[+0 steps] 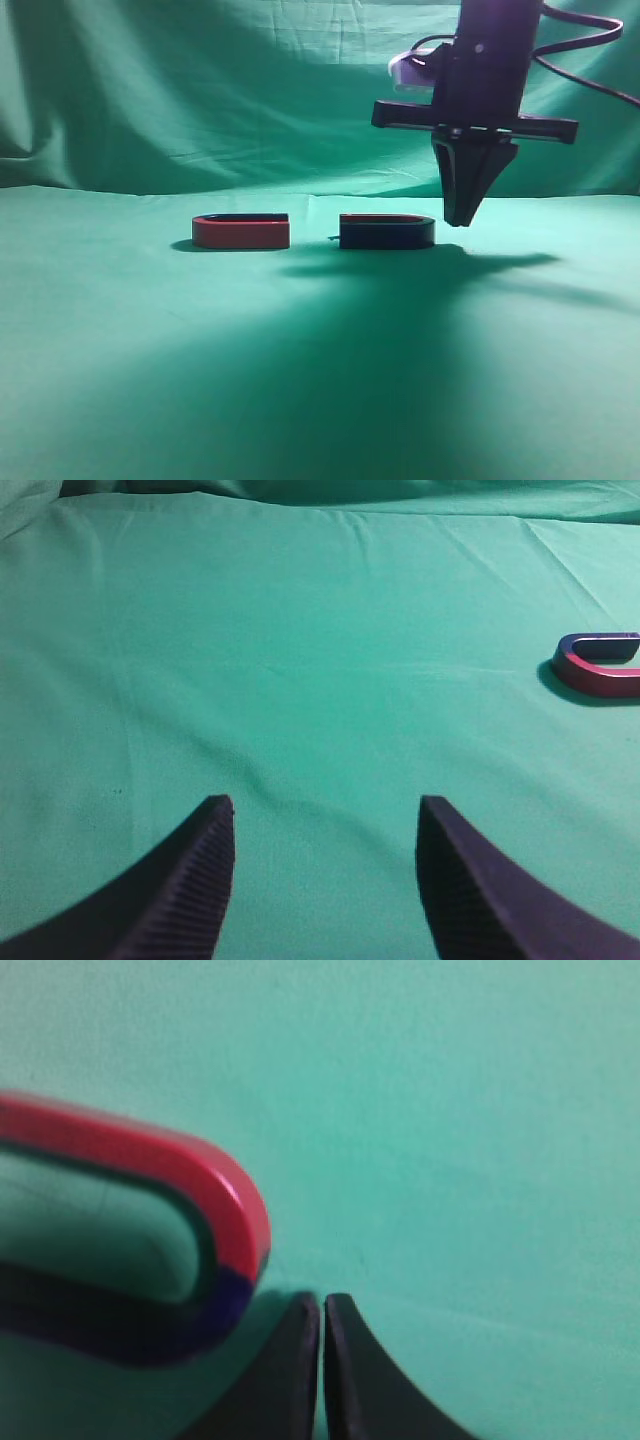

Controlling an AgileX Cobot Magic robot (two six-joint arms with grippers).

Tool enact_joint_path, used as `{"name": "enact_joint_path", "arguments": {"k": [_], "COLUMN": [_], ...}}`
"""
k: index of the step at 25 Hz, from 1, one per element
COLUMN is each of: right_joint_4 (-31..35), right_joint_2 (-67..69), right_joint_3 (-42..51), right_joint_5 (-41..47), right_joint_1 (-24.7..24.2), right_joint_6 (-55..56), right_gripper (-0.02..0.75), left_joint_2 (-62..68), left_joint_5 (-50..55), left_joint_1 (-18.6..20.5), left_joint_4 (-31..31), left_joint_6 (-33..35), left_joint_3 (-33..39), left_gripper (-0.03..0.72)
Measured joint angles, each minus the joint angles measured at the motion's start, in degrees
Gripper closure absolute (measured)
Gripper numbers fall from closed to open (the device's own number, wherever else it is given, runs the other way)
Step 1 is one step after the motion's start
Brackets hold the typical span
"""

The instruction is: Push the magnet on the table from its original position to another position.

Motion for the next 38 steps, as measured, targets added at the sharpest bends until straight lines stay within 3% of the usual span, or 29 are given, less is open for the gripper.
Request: {"name": "enact_joint_path", "arguments": {"k": [13,30,38], "right_joint_4": [8.4,14.4,9.4], "right_joint_2": [3.3,3.3,-2.7], "right_joint_3": [-4.2,-4.3,-13.3], "right_joint_5": [-1.4,-5.7,7.9], "right_joint_1": [0.4,0.5,0.5], "right_joint_6": [0.0,-5.4,-5.6], "right_gripper": [0.738,0.738,0.738], "left_joint_2": [0.0,0.0,0.0], "left_joint_5": [0.0,0.0,0.0], "left_joint_1": [0.0,0.0,0.0], "left_joint_4": [0.0,0.0,0.0], "left_joint_6": [0.0,0.0,0.0], "left_joint_3": [0.0,0.0,0.0], "left_gripper": [0.316,0.316,0.316]}}
